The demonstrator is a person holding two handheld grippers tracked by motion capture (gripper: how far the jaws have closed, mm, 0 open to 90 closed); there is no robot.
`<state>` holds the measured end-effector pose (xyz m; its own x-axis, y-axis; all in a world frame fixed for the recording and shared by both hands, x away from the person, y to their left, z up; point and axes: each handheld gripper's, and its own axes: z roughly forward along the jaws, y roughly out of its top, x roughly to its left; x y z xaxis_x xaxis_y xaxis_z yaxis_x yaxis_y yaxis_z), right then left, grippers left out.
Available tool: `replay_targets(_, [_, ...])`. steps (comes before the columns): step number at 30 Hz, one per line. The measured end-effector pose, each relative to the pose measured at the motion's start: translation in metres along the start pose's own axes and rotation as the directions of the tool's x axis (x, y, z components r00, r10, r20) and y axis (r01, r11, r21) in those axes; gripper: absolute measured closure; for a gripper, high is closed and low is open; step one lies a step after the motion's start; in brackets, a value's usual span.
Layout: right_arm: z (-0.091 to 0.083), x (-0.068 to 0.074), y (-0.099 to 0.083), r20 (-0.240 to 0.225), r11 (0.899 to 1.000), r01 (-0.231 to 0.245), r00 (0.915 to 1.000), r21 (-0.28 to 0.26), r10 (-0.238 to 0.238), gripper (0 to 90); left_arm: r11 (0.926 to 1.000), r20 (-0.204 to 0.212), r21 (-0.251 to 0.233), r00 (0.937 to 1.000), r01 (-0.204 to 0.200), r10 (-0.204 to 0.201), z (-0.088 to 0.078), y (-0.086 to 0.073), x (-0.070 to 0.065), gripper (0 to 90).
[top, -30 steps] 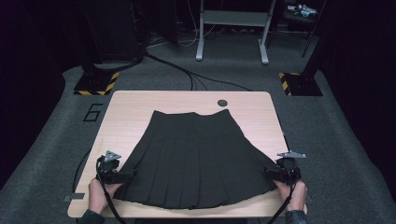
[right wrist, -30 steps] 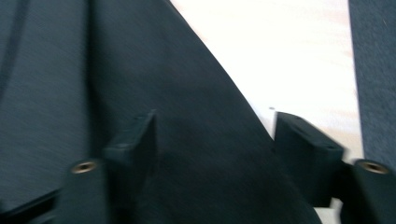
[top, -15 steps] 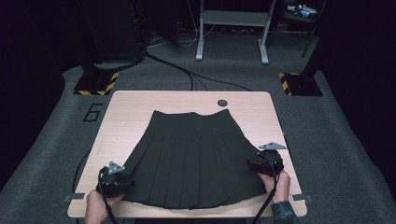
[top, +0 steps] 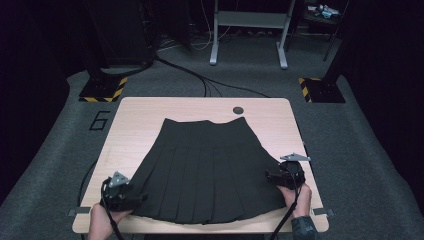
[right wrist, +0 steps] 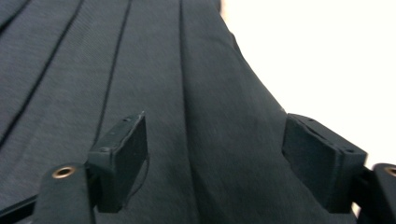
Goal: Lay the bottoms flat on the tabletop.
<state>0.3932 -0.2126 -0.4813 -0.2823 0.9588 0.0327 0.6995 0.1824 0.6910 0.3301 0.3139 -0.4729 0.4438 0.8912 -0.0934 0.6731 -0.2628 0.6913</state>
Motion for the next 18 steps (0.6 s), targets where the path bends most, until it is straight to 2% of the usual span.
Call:
replay_targets(2, [0.001, 0.003, 0.005, -0.009, 1.0, 0.024, 0.9997, -0.011, -0.025, 17.2, 0.9996, 0.034, -0.023, 0.9993, 0.015, -0.014, 0.006, 0.02, 0.008, 19.5])
replay_targets(3, [0.002, 0.006, 0.009, -0.012, 0.999, 0.031, 0.9994, -0.01, -0.031, 15.7, 0.9996, 0.033, -0.024, 0.9993, 0.017, -0.017, 0.01, 0.027, 0.01, 17.4])
replay_targets(5, [0.004, 0.01, 0.015, -0.027, 0.999, 0.04, 0.9988, -0.018, -0.041, 14.8, 0.9998, 0.056, -0.017, 0.9983, 0.012, -0.011, 0.023, 0.045, 0.013, 14.8])
replay_targets(7, [0.009, 0.014, 0.021, -0.046, 0.998, 0.057, 0.9972, -0.025, -0.058, 13.7, 0.9998, 0.06, 0.011, 0.998, 0.018, -0.019, 0.046, 0.06, 0.011, 13.0])
replay_targets(8, [0.014, 0.017, 0.025, -0.06, 0.998, 0.064, 0.9961, -0.019, -0.065, 11.4, 0.9993, 0.053, 0.036, 0.9986, -0.011, 0.009, 0.055, 0.065, 0.011, 11.2])
replay_targets(11, [0.031, 0.025, 0.033, -0.082, 0.997, 0.079, 0.9937, 0.027, -0.076, 4.5, 0.9952, 0.044, 0.092, 0.9986, -0.032, 0.028, 0.081, 0.074, 0.01, 8.8])
replay_targets(12, [0.037, 0.027, 0.035, -0.084, 0.996, 0.078, 0.9937, 0.042, -0.074, 4.3, 0.9943, 0.045, 0.103, 0.9988, -0.026, 0.021, 0.088, 0.075, 0.01, 8.7])
replay_targets(13, [0.043, 0.029, 0.036, -0.093, 0.995, 0.087, 0.9923, 0.049, -0.083, 3.1, 0.9916, 0.03, 0.123, 0.9988, -0.041, 0.038, 0.096, 0.075, 0.011, 7.9])
replay_targets(18, [0.07, 0.037, 0.039, -0.085, 0.987, 0.1, 0.9924, 0.126, -0.09, 1.6, 0.9889, 0.017, 0.147, 0.9996, -0.024, 0.022, 0.115, 0.073, 0.014, 6.6])
